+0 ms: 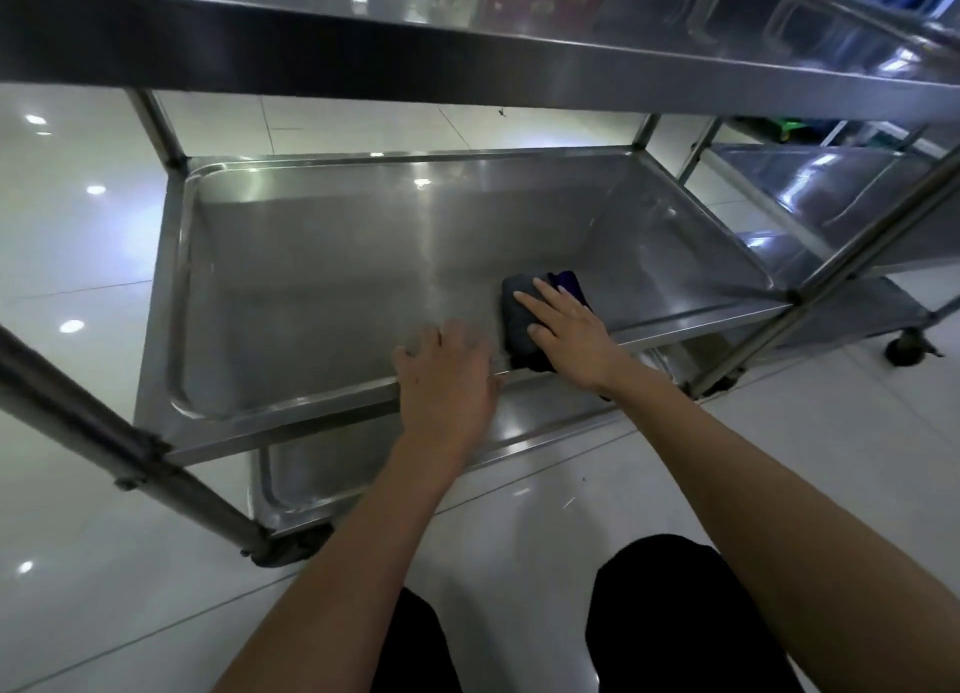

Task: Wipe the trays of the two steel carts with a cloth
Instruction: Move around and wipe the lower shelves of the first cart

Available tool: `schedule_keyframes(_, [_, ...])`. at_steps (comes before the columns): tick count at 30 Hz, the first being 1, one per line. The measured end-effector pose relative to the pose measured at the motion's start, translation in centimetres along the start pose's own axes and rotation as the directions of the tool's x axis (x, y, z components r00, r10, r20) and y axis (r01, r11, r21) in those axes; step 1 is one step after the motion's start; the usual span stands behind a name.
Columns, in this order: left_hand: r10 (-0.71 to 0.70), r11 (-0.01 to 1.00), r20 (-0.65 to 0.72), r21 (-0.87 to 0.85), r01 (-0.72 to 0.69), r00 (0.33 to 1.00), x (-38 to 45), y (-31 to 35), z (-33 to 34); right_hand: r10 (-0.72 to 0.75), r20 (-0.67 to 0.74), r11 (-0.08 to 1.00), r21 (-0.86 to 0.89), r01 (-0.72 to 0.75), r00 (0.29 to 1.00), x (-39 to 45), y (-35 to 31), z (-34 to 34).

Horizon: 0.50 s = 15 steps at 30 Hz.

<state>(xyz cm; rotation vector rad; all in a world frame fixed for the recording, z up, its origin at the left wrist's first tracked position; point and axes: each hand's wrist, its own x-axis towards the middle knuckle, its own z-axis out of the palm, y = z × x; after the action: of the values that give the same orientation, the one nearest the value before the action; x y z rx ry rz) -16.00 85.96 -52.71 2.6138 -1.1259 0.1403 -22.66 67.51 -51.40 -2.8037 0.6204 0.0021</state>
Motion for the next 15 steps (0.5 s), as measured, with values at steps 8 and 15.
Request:
schedule_keyframes(8, [0.012, 1.000, -0.022, 0.014, -0.012, 1.000, -0.3, -0.9, 0.9, -0.031, -0.029, 1.000, -0.001, 0.031, 0.999, 0.3, 0.2, 0.6])
schedule_keyframes(15, [-0.116, 0.993, -0.092, -0.038, 0.113, 0.989, -0.7, 0.0, 0.9, -0.089, -0.038, 0.996, 0.009, 0.089, 0.995, 1.0, 1.4, 1.0])
